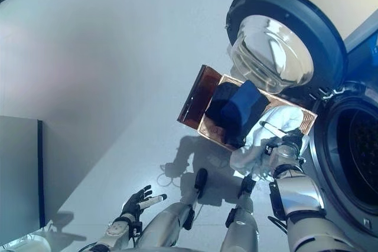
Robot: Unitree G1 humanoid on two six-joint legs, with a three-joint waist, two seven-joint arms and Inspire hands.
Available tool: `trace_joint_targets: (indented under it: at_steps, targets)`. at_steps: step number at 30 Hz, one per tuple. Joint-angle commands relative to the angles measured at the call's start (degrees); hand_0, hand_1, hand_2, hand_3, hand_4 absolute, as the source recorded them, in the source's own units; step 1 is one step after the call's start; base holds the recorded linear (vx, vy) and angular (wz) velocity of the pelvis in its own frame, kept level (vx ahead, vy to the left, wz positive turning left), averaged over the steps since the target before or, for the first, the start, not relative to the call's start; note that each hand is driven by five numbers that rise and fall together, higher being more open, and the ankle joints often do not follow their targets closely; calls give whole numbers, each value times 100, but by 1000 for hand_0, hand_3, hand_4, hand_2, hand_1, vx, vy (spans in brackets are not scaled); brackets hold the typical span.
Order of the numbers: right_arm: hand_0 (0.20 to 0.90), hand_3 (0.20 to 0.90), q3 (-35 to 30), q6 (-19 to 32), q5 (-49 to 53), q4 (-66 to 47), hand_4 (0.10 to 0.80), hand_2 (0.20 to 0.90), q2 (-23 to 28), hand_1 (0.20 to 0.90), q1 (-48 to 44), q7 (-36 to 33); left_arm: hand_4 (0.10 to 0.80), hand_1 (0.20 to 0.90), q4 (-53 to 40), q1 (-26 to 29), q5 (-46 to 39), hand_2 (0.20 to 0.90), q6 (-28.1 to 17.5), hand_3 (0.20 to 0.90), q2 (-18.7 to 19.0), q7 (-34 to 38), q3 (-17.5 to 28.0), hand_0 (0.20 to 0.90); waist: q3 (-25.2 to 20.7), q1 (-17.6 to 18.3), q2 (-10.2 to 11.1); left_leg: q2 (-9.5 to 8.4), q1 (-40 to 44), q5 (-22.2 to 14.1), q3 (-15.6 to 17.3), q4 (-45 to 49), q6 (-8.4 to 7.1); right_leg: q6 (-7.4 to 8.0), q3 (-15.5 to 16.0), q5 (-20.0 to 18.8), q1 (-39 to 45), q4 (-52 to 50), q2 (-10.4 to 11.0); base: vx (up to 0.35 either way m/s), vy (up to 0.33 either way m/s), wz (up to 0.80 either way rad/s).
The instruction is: Pick up the clothes and place them into the washing machine
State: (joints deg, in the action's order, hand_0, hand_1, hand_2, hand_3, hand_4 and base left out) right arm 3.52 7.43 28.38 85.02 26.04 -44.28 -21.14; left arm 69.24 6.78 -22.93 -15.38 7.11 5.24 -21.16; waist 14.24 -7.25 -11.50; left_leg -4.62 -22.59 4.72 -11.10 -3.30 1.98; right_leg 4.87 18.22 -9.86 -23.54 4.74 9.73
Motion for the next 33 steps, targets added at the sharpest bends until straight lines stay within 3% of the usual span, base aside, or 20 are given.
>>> trace_joint_targets:
  at_steps: [1, 10, 11, 12, 13, 27, 33]
  targets:
    - [900, 900, 235, 62, -146, -41, 800, 900, 39, 900, -397, 96, 800, 900, 270, 335, -122, 900, -111, 900, 154, 184, 23, 900, 273, -89, 128, -140, -18, 251, 11, -170, -441, 289, -270, -234, 168, -53, 187, -29, 1, 7]
    - [900, 900, 383, 69, -136, -170, 800, 900, -87, 900, -534, 263, 800, 900, 353, 582, -225, 900, -124, 900, 219, 200, 173, 900, 420, -69, 102, -155, -354, 358, 29, -170, -488, 288, -272, -267, -214, -143, 224, -45, 12, 3]
    - [568, 568, 401, 73, -141, -163, 563, 568, -82, 568, -544, 278, 800, 900, 356, 597, -240, 900, -130, 900, 219, 207, 183, 900, 416, -74, 93, -159, -395, 369, 40, -170, -494, 295, -280, -275, -262, -141, 228, 0, 0, 0]
    - [507, 507, 422, 78, -153, -185, 520, 507, -84, 507, -565, 279, 800, 900, 357, 610, -251, 900, -135, 900, 226, 215, 199, 900, 414, -83, 92, -154, -428, 383, 40, -170, -500, 299, -283, -288, -293, -140, 234, 0, 0, 0]
    - [200, 200, 484, 88, -188, -256, 300, 200, -68, 200, -605, 304, 800, 900, 340, 635, -270, 900, -150, 900, 237, 223, 229, 900, 397, -90, 94, -160, -475, 389, 50, -170, -503, 302, -309, -311, -339, -124, 233, 0, 0, 0]
    - [200, 200, 421, 181, -246, -442, 300, 200, -138, 200, -384, 321, 800, 900, 355, 598, -229, 900, -177, 900, 200, 205, 269, 900, 266, -34, 131, -196, -349, 345, 35, -170, -495, 328, -262, -307, -157, -53, 301, 8, 1, 2]
    - [200, 200, 202, 258, -128, -575, 300, 200, -171, 200, 70, 354, 800, 900, 413, 475, -143, 900, -186, 900, 159, 159, 299, 900, 144, 74, 245, -184, -22, 252, 55, -170, -478, 331, -201, -265, 245, 9, 298, 53, -14, 4]
